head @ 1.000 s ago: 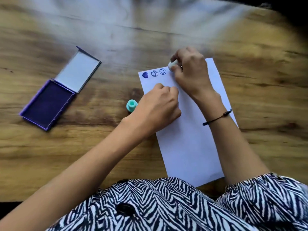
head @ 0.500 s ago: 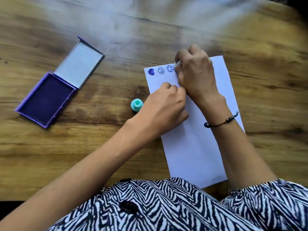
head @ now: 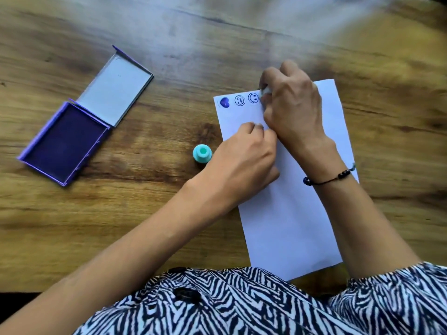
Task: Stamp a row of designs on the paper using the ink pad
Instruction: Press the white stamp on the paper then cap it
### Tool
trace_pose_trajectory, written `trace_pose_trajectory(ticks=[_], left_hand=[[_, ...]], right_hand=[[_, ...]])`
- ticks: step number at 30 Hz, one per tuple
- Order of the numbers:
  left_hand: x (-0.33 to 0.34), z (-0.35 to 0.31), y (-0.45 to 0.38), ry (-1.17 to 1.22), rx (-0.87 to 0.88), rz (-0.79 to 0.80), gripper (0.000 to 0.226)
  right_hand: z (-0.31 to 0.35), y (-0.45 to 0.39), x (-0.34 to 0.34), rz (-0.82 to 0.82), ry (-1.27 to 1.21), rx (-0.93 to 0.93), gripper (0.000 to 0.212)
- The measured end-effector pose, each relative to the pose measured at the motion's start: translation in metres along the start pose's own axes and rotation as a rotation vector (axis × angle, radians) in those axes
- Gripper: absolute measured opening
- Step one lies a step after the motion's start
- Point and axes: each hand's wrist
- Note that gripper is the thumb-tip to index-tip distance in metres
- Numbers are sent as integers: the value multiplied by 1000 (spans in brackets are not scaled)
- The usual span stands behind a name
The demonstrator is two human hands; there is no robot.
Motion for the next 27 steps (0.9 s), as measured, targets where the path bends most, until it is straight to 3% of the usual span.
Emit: trace_pose_trajectory(ticks=[4,9,12,16,18,22,24,27], left_hand=[[-2,-3,2,-26,34,8,33],[-5,0,2,81,-45,39,10],[-7,-1,4,104,-49,29,13],[-12,1,6,172,-66,-53,13],[-20,5,11,344,-96,-134,19],[-38,14,24,920,-270,-450,13],[-41,14,27,1208,-304,-490,13],[-43,14,30,1325,-301,-524,13]], right_hand=[[-2,-1,-2,50,-46,14,19],[-17,5,-24,-200,-656,261,13],[-20,14,-30,-140,-898,416,6],[-15,24,-33,-23,-1019,489,20],[-12,29,-38,11,-1103,504,19],[-5,45,-53,148,-1289,420,14],[2,53,-57,216,-1311,353,16],[9,58,-61,239,-1313,300,21]])
Point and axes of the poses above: each hand's wrist, its own y-axis away from the middle knuckle, its own x-axis out of the palm, z = x × y, and after that the axes turned 9 degrees about x, right-handed
